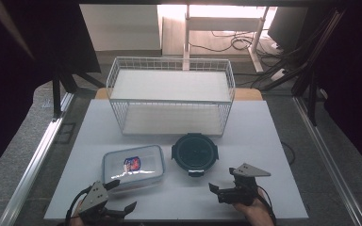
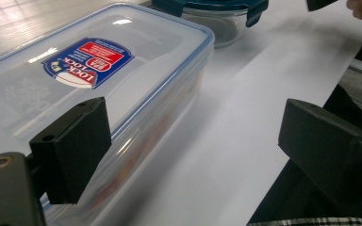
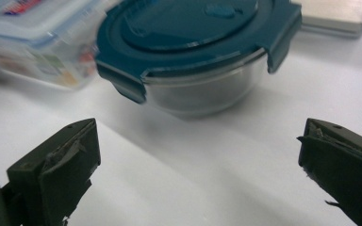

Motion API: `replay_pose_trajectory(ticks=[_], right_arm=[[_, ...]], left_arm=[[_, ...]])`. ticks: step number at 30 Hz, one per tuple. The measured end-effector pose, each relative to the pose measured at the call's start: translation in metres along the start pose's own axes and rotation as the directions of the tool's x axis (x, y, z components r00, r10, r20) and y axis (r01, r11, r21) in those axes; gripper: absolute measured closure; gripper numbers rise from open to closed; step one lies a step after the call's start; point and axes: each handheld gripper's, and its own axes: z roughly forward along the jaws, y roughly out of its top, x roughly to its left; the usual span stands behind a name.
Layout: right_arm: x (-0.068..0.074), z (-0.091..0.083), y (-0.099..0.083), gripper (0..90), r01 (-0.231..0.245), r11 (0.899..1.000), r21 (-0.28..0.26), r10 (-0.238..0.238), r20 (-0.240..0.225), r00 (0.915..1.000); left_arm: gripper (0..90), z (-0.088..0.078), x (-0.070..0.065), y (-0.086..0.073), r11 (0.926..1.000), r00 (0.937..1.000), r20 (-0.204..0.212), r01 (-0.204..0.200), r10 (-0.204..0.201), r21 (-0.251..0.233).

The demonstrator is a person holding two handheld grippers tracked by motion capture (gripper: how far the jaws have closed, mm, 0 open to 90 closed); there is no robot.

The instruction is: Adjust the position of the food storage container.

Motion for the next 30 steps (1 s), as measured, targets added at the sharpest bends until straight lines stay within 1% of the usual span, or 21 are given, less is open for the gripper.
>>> replay_pose_trajectory(ticks=[2, 3, 4, 7, 12, 15, 19, 22, 24, 27, 28, 29, 30], right_arm=[[-0.001, 0.000, 0.000, 0.0, 0.004, 1.000, 0.017, -0.004, 0.019, 0.9998], [-0.001, 0.000, 0.000, 0.0, 0.004, 1.000, 0.017, -0.004, 0.019, 0.9998], [-0.002, 0.000, 0.001, 0.0, 0.007, 1.000, 0.028, -0.008, 0.017, 0.9998], [-0.003, -0.001, 0.001, 0.0, -0.004, 0.999, 0.042, 0.003, 0.021, 0.9998], [-0.005, -0.001, 0.002, 0.0, -0.008, 0.998, 0.055, 0.007, 0.033, 0.9994], [-0.004, -0.002, 0.003, 0.0, -0.001, 0.998, 0.057, -0.001, 0.030, 0.9996], [-0.004, -0.002, 0.005, 0.0, 0.003, 0.997, 0.076, -0.005, 0.026, 0.9996], [-0.005, -0.003, 0.009, 0.8, 0.005, 0.997, 0.083, -0.008, 0.034, 0.9994], [-0.005, -0.005, 0.015, 3.5, 0.009, 0.997, 0.077, -0.012, 0.046, 0.9989], [-0.003, -0.008, 0.026, 11.6, 0.015, 0.998, 0.058, -0.019, 0.067, 0.9976], [-0.003, -0.010, 0.031, 17.5, 0.016, 0.998, 0.056, -0.019, 0.063, 0.9978], [-0.002, -0.010, 0.035, 22.7, 0.024, 0.998, 0.059, -0.026, 0.046, 0.9986], [-0.001, -0.010, 0.039, 24.9, 0.038, 0.997, 0.060, -0.041, 0.039, 0.9984]], left_arm=[[9.7, 0.000, -0.001, 0.000, 1.0000, 1.0000, 0.009, -0.003, 0.003, -0.004], [9.7, 0.000, -0.001, 0.000, 1.0000, 1.0000, 0.009, -0.003, 0.003, -0.004], [9.7, 0.000, -0.002, 0.000, 1.0000, 0.9999, 0.010, -0.008, 0.008, -0.005], [9.7, 0.001, -0.002, 0.000, 0.9999, 0.9999, 0.010, -0.014, 0.014, -0.007], [9.8, 0.000, -0.002, 0.000, 0.9997, 0.9998, 0.003, -0.019, 0.019, -0.015], [9.8, 0.001, -0.002, -0.001, 0.9998, 0.9998, 0.000, -0.020, 0.020, -0.009], [9.8, 0.001, -0.003, -0.001, 0.9997, 0.9997, -0.005, -0.023, 0.023, -0.009], [9.9, 0.000, -0.003, -0.001, 0.9997, 0.9997, -0.009, -0.021, 0.021, -0.014], [9.9, 0.000, -0.002, -0.001, 0.9998, 0.9999, -0.008, -0.014, 0.014, -0.015], [10.0, 0.000, -0.002, -0.001, 0.9998, 0.9999, -0.006, -0.009, 0.008, -0.017], [10.0, 0.000, -0.002, -0.001, 0.9998, 0.9999, -0.005, -0.010, 0.010, -0.016], [10.0, 0.001, -0.003, -0.001, 0.9998, 0.9999, -0.004, -0.010, 0.010, -0.015], [10.0, 0.001, -0.003, -0.001, 0.9999, 0.9999, -0.003, -0.011, 0.011, -0.013]])
